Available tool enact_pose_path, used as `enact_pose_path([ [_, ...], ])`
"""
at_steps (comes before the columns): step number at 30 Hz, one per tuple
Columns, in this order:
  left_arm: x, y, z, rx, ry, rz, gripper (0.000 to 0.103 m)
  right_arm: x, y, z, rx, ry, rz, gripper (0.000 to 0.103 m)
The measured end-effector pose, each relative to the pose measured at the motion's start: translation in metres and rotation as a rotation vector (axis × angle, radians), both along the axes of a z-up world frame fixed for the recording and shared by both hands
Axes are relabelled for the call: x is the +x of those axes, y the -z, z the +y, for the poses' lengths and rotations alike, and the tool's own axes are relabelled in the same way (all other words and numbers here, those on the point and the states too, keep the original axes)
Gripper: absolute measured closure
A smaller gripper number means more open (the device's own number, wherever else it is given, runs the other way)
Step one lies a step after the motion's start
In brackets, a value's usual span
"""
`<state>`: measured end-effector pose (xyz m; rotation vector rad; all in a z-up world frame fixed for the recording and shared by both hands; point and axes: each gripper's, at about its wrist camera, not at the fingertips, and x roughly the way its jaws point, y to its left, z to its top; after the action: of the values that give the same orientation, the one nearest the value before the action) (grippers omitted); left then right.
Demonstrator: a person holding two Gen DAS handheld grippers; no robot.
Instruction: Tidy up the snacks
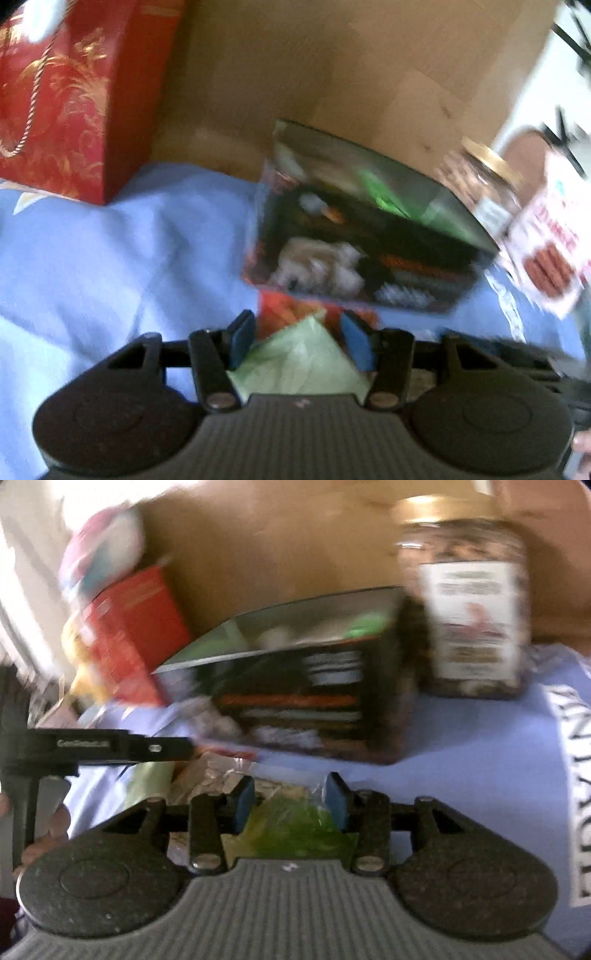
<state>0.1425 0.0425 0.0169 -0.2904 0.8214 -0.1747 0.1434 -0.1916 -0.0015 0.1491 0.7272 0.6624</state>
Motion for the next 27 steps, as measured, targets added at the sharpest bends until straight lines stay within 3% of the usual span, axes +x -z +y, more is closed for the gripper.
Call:
enact_pose_path([
  [3, -0.028, 0.0, -0.008, 0.044, 0.029, -0.019, 0.052, -0.021, -0.002, 0.006, 0.023, -0.065, 0.015, 0.057],
  [8, -0.073, -0.005, -0.007, 0.023, 0.055, -0.022, 0.05, -0.053, -0.008, 0.0, 0.019, -0.143, -0.004, 0.057],
  [14, -0.111, -0.032, 0.022, -0.103, -0.017, -0.067, 0.05, -0.086, -0.022, -0.07, 0.228, 0.011, -0.032, 0.056],
  [17, -0.128, -0.036, 0.012, -0.166, 0.065, -0.059, 0.05, -0.11, -0.015, -0.091, 0.225, 0.021, -0.009, 0.056],
  [22, -0.144, -0.022, -0.027, -0.238, 0.246, 0.024, 0.05, -0.13, 0.003, -0.097, 0.202, 0.059, 0.056, 0.058],
  [27, -0.145, -0.005, -0.041, -0.252, 0.257, 0.081, 0.05, -0.124, 0.008, -0.083, 0.244, 0.054, 0.087, 0.062],
])
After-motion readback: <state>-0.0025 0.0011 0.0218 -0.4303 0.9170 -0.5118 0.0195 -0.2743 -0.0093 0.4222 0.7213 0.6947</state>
